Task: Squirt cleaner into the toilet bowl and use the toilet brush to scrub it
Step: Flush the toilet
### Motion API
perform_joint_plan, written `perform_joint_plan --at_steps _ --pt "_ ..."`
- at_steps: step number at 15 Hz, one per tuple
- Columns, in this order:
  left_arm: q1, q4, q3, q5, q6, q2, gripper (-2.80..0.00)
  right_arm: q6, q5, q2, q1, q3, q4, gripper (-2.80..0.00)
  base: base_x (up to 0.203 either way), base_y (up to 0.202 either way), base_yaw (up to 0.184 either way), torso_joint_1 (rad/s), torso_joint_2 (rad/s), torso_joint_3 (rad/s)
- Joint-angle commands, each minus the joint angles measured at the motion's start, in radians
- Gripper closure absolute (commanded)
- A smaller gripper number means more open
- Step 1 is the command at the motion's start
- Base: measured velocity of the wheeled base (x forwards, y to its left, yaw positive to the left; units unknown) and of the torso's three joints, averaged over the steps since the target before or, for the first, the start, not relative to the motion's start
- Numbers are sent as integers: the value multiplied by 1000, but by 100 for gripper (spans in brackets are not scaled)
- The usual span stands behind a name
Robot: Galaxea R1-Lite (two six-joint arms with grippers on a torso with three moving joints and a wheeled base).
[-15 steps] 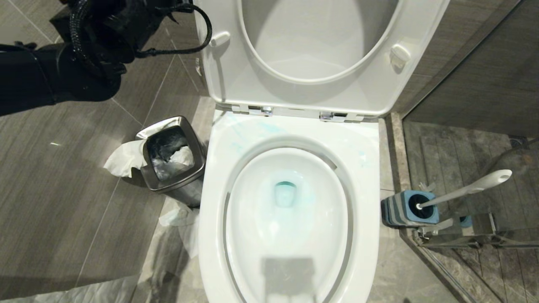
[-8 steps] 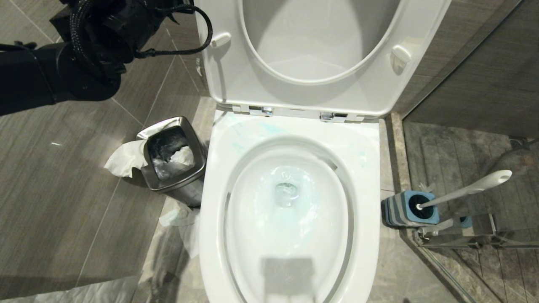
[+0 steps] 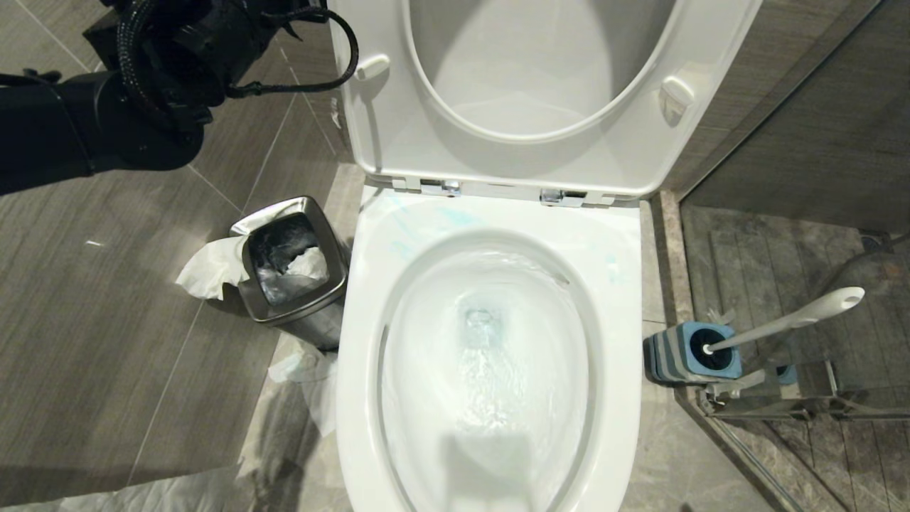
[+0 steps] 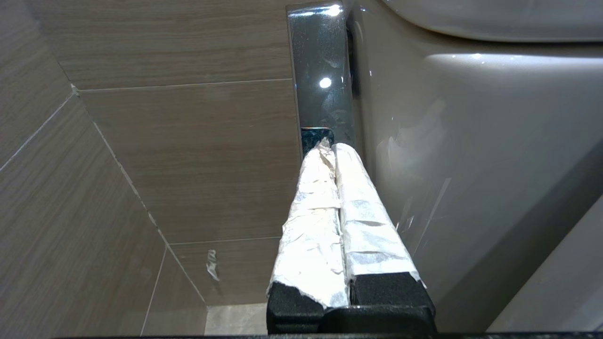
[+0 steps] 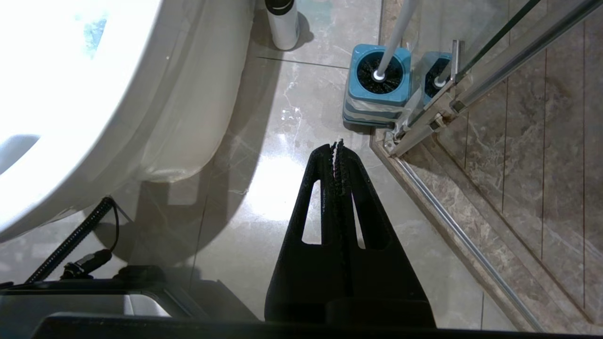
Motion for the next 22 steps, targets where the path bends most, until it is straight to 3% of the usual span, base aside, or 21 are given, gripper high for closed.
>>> perform_joint_plan --at_steps 1,22 --pt "-1 -4 -1 0 1 -1 0 0 0 1 -1 0 0 0 0 0 0 0 0 0" --pt "-14 -1 2 7 11 -194 0 0 0 1 -1 0 0 0 0 0 0 0 0 0"
